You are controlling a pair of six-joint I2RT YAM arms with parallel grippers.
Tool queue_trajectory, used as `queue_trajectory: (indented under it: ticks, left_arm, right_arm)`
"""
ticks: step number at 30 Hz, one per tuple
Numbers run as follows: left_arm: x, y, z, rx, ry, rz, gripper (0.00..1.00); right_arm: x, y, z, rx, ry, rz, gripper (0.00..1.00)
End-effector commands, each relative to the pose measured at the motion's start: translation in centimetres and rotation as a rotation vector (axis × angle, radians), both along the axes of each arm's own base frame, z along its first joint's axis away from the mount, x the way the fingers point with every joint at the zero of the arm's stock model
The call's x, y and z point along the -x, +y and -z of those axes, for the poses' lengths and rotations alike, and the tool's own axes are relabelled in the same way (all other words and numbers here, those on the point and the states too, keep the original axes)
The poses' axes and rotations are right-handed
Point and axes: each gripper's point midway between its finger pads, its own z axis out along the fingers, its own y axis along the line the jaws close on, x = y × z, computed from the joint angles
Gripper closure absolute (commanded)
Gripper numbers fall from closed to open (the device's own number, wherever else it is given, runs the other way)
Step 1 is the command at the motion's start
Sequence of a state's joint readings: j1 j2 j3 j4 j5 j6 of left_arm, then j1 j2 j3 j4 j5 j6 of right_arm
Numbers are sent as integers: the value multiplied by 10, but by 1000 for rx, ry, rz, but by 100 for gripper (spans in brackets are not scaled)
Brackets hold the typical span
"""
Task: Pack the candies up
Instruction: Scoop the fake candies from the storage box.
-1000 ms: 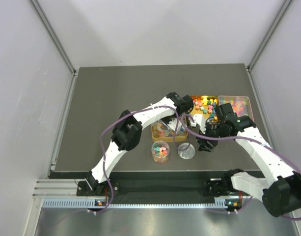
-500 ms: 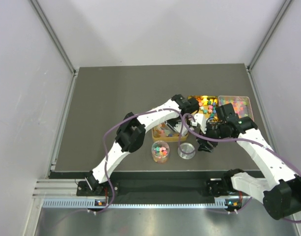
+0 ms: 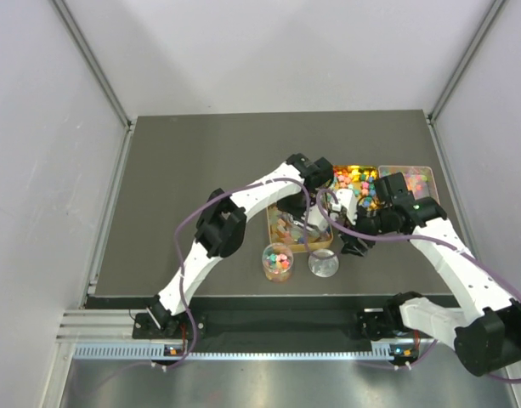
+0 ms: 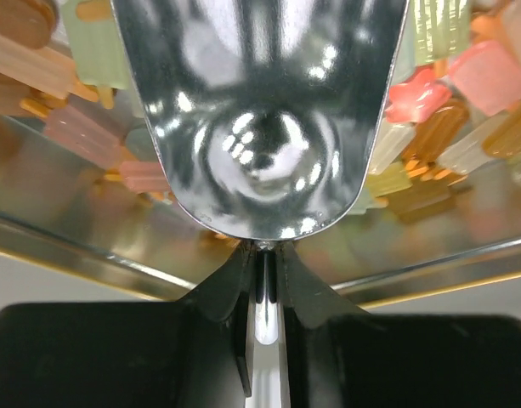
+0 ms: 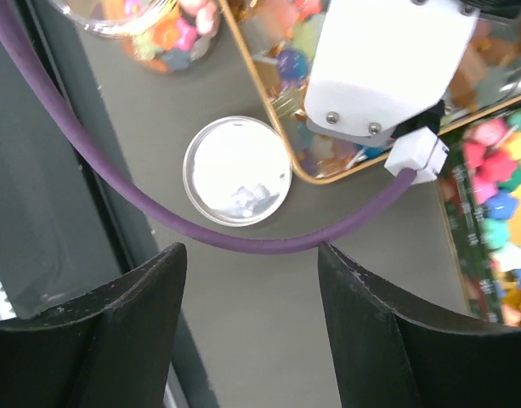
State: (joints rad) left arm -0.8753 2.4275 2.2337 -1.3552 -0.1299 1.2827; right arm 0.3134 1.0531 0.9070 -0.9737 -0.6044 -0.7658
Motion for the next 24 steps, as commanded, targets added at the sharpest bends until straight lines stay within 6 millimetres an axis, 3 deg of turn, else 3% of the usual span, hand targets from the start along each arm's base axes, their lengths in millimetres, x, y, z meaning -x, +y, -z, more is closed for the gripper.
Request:
queue_trajectory:
  ticks: [1,7,11,15,17,21,24]
  left_arm:
    - [21,-28,-43,316,148,-45,100]
    - [20,-21,-52,415,231,-93,100]
    - [16,-26,-63,504,224,-134,100]
    - [11,-32,-94,579,177,-144,100]
    - [0,-33,-122,611,102,-123,100]
    - [-17,-12,-166,560,-79,-46,100]
    - [-14,30,-180,431,-152,-32,100]
  right_arm:
    - [-12,6,-12,-22,-22,-6,37]
    - [-25,5,-15,-5,-27,11,37]
    - [-33,1,-20,14,-33,21,37]
    - [-48,-4,-36,26,-75,56,37]
    - [-63,-13,-52,33,-139,104,37]
    - [-79,-29,-61,64,-206,169,36]
    - [-85,-35,-55,82,-205,210,37]
